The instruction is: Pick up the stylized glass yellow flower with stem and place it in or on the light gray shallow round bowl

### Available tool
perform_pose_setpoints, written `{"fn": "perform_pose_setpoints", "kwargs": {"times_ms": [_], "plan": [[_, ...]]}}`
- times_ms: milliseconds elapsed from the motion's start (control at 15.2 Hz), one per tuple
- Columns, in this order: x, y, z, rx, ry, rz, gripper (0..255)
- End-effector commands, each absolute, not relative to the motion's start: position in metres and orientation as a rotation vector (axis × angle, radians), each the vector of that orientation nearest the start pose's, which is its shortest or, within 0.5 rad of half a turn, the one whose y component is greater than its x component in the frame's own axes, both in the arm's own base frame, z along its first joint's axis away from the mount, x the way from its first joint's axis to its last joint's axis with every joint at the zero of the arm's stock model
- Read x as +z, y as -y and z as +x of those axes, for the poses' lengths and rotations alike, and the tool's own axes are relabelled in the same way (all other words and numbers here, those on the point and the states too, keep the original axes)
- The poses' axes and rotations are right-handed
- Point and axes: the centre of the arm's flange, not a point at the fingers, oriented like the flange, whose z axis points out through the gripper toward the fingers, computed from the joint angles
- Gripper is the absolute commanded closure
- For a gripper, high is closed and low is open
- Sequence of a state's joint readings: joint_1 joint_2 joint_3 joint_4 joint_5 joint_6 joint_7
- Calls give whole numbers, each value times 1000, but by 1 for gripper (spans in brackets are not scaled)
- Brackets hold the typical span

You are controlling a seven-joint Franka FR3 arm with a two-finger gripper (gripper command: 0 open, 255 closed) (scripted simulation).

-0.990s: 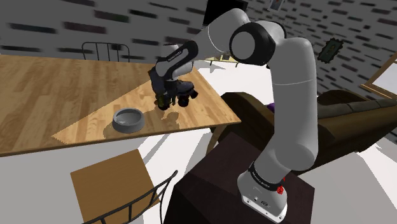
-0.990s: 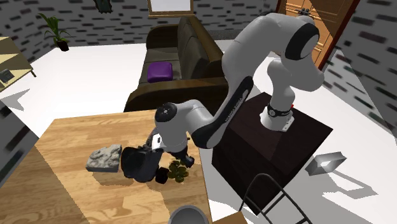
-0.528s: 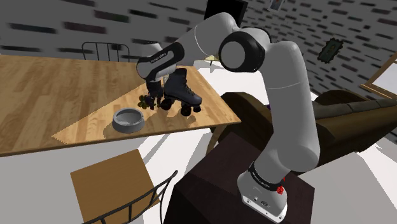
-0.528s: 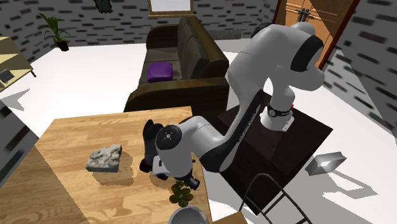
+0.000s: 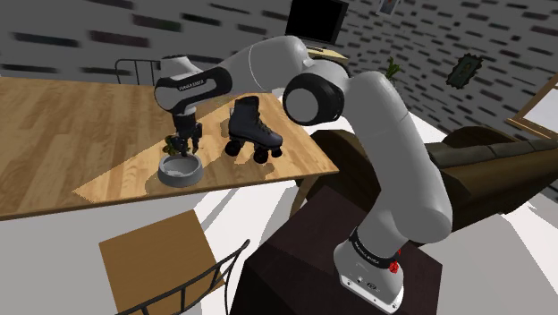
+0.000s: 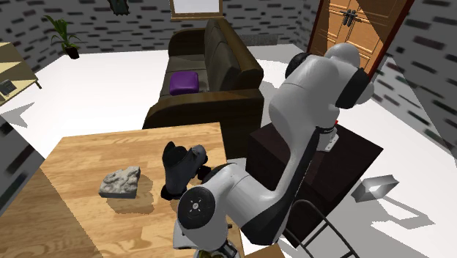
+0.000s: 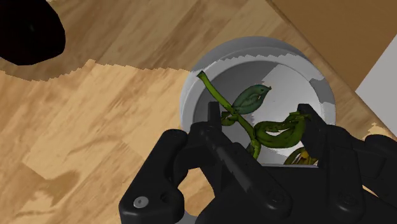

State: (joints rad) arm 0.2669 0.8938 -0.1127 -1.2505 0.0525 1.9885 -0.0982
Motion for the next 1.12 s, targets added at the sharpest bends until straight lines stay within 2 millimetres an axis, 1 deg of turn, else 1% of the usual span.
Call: {"fn": "perform_pose_setpoints", "kwargs": {"times_ms": [0, 660, 726, 1056], "plan": [[204, -150, 728, 239, 415, -3154, 255], [151, -150, 728, 239, 415, -3154, 255], [148, -150, 728, 239, 415, -3154, 255], [148, -150, 728, 239, 415, -3154, 255]]}}
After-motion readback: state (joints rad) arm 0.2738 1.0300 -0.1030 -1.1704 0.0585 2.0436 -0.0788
